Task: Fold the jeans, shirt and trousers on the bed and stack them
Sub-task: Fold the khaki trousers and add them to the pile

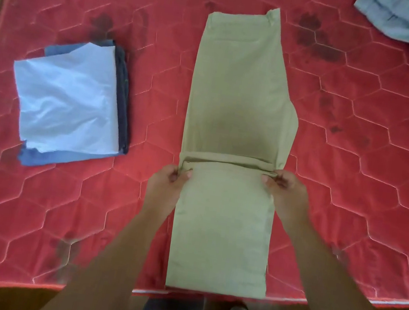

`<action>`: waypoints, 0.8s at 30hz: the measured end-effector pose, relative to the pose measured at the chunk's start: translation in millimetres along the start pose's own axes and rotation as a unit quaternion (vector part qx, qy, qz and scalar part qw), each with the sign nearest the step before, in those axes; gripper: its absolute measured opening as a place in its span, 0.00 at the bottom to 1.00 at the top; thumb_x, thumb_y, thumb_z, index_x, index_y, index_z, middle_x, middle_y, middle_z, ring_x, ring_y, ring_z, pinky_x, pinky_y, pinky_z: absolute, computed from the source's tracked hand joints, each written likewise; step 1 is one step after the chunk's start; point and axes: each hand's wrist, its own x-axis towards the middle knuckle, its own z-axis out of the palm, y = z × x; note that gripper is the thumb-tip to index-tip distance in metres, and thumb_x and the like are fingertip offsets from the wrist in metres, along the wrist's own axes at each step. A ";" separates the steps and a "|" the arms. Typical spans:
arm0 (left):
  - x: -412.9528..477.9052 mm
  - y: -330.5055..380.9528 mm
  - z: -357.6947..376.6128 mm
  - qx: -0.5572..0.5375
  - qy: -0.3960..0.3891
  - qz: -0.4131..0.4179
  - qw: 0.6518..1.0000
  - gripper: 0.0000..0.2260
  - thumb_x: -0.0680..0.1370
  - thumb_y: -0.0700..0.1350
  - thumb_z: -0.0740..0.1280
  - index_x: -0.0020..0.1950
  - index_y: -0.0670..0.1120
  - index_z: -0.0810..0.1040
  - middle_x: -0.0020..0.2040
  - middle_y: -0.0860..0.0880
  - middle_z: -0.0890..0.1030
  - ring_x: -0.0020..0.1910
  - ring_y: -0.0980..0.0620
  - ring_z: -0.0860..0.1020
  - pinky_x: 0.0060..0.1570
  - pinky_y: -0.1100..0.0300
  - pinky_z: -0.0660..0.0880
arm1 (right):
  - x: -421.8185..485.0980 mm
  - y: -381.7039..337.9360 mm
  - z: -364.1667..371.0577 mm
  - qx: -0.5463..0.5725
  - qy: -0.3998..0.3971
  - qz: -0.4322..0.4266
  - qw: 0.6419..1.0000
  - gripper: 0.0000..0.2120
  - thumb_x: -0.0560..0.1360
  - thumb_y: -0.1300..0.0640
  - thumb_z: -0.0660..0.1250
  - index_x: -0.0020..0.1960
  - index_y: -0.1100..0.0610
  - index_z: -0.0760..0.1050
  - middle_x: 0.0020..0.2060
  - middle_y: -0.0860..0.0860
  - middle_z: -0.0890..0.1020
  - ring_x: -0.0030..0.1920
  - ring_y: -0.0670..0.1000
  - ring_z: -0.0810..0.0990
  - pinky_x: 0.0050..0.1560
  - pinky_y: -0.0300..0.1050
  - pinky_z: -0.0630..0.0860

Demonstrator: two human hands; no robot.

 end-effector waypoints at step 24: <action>100.2 1.0 51.0 0.198 0.022 0.115 0.973 0.18 0.76 0.44 0.65 0.63 0.39 0.67 0.53 0.45 0.75 0.54 0.44 0.74 0.50 0.54 0.73 | 129.8 2.8 16.0 -0.029 -0.033 -0.001 0.999 0.07 0.75 0.61 0.65 0.52 0.57 0.71 0.35 0.46 0.71 0.38 0.47 0.71 0.37 0.33 0.70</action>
